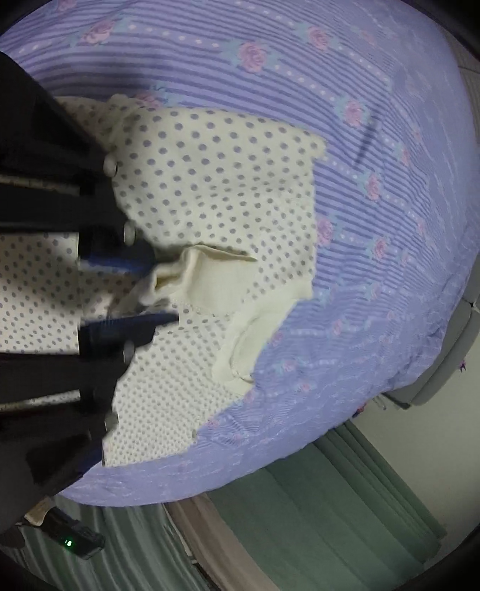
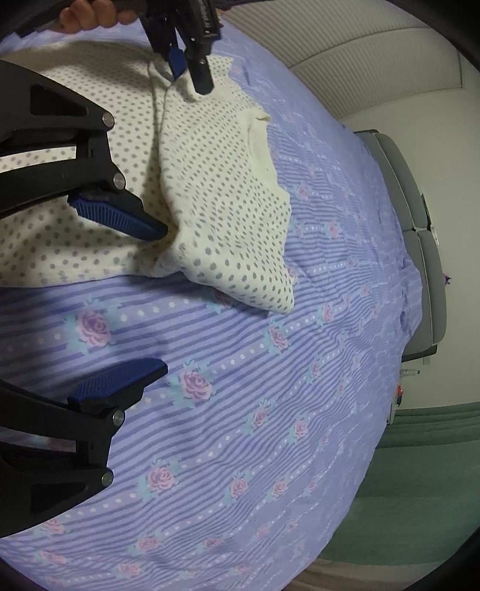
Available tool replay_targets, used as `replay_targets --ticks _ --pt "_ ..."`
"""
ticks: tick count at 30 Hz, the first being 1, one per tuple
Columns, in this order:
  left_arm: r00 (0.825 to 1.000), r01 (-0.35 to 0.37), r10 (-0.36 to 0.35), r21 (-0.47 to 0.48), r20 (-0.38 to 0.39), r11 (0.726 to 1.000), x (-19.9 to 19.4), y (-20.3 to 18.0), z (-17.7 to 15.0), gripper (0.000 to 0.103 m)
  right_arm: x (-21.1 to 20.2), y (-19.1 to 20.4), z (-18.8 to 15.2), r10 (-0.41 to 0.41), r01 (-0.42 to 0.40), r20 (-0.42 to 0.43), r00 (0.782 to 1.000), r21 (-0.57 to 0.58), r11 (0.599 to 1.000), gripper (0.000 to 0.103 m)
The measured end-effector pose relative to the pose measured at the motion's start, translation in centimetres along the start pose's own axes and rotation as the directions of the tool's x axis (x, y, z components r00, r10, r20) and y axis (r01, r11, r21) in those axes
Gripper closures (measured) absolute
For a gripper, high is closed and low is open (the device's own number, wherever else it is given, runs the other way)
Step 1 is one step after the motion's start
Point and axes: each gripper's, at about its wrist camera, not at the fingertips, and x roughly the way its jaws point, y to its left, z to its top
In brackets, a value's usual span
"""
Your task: Fold small clothes
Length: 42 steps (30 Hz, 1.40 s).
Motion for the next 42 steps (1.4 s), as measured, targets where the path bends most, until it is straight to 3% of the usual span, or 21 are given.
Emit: replay_targets --ticks 5,10,19,31,40,42 --pt "0.992 0.052 -0.062 0.094 0.112 0.994 -3.7 -2.3 1.7 0.094 0.1 -0.3 0.5 -0.011 0.011 0.009 1.0 0.007 1.0 0.044" --pt "0.972 0.03 -0.067 0.164 0.227 0.986 -7.3 -2.3 2.4 0.095 -0.4 -0.6 1.1 -0.037 0.037 0.013 0.999 0.018 0.999 0.045" --pt "0.99 -0.03 0.008 0.153 0.142 0.988 -3.8 1.6 0.0 0.095 -0.3 0.4 0.6 -0.098 0.098 0.001 0.995 -0.04 0.994 0.045" --pt "0.992 -0.074 0.059 0.14 0.111 0.987 -2.6 3.4 -2.0 0.093 0.3 0.0 0.5 -0.105 0.105 -0.016 0.994 -0.012 0.994 0.045" --pt "0.981 -0.179 0.167 0.128 0.103 0.975 -4.4 3.4 -2.5 0.064 -0.1 0.0 0.2 -0.129 0.127 -0.062 0.99 -0.026 0.992 0.041" --pt "0.961 -0.258 0.238 0.147 0.142 0.955 -6.0 3.0 -3.1 0.047 -0.9 -0.1 -0.4 -0.15 0.147 -0.074 0.986 -0.037 0.988 0.041"
